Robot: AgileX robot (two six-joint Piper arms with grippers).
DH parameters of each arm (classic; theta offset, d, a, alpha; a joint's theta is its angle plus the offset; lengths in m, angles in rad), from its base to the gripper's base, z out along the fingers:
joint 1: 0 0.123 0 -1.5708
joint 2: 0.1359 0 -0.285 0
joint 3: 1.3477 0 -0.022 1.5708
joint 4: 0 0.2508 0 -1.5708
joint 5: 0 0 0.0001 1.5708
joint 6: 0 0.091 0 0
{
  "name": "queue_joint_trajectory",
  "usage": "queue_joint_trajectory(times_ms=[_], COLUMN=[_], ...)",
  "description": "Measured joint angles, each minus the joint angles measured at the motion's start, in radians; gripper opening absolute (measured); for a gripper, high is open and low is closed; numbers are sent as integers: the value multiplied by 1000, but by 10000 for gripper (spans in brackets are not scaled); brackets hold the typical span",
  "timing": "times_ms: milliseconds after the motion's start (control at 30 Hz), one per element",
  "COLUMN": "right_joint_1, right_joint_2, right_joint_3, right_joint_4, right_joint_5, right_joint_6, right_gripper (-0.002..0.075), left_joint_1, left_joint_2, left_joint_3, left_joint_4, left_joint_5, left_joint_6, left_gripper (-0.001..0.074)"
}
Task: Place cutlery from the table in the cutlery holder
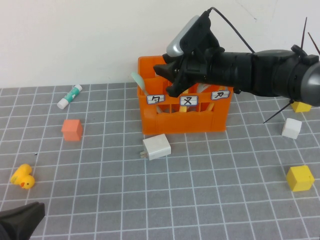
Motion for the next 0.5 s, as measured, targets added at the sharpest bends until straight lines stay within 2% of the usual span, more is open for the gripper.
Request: queue_joint_trajectory(times_ms=[167, 267, 333, 400, 500], right_joint_1=[0, 0, 0, 0, 0], right_joint_2=[-13, -55, -100, -164, -270], right_joint_3=[0, 0, 0, 0, 0], right_joint_4=[0, 0, 0, 0, -61], right_joint_5=[-6, 7, 21, 30, 39], right_joint_6=[-26, -28, -28, -28, 14], right_gripper=[298, 274, 220, 134, 41], left_joint_1=[0, 0, 0, 0, 0], left_joint_2=[0, 0, 0, 0, 0], left_joint_3=[0, 0, 0, 0, 0], left_joint_4=[0, 0, 0, 0, 0], left_joint_5=[0, 0, 0, -2, -12], left_joint_6=[0, 0, 0, 0, 4], left_gripper=[-1, -1, -1, -1, -1])
